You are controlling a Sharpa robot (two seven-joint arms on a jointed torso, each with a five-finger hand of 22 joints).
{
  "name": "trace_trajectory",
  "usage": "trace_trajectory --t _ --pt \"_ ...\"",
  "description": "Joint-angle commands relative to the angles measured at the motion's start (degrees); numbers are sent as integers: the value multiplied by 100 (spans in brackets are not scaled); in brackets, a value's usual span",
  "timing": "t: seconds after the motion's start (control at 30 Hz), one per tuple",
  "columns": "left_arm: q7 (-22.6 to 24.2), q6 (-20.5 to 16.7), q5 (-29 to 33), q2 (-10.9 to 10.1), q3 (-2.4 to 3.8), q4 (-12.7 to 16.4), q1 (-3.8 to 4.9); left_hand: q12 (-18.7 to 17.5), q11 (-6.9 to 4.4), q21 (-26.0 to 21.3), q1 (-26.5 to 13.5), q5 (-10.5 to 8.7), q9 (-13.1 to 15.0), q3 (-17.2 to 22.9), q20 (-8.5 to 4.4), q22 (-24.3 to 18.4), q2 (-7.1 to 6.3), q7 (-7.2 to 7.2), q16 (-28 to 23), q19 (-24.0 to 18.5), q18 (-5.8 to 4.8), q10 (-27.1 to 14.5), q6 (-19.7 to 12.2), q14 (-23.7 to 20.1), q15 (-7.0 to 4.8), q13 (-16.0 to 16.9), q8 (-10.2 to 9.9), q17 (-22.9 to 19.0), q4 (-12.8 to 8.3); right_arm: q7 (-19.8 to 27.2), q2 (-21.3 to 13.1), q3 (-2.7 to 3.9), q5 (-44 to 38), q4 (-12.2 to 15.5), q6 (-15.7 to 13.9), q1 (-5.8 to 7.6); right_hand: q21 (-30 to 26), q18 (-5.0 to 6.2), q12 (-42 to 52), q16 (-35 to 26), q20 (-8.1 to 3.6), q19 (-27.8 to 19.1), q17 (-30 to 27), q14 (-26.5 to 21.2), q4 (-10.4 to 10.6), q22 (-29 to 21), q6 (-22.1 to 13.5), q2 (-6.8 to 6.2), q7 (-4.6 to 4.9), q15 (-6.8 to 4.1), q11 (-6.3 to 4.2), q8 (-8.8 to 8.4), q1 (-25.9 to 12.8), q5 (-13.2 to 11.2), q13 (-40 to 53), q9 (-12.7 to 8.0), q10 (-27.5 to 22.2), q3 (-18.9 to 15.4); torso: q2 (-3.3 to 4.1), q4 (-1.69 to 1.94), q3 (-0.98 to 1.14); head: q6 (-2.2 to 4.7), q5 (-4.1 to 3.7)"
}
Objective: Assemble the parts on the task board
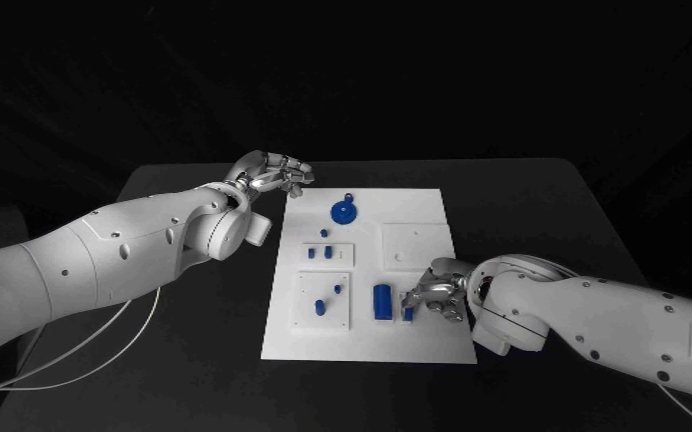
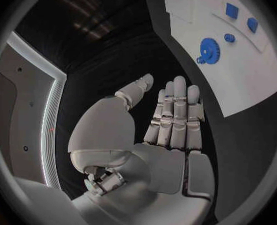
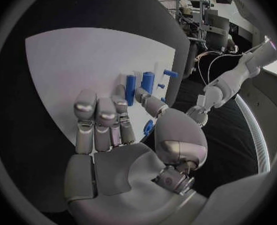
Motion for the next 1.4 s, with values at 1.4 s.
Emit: trace_trajectory --t 1.4 --pt "70 163 446 49 6 -55 6 32 -18 -43 -90 -43 -15 -22 -6 22 -23 32 -49 -31 42 -36 -15 13 16 -1 37 30 64 2035 -396 185 788 -376 -647 351 -134 426 18 -85 -176 -15 2 -13 384 -17 -620 -906 211 103 175 -316 46 15 62 -40 -162 -333 -68 -23 15 395 -51"
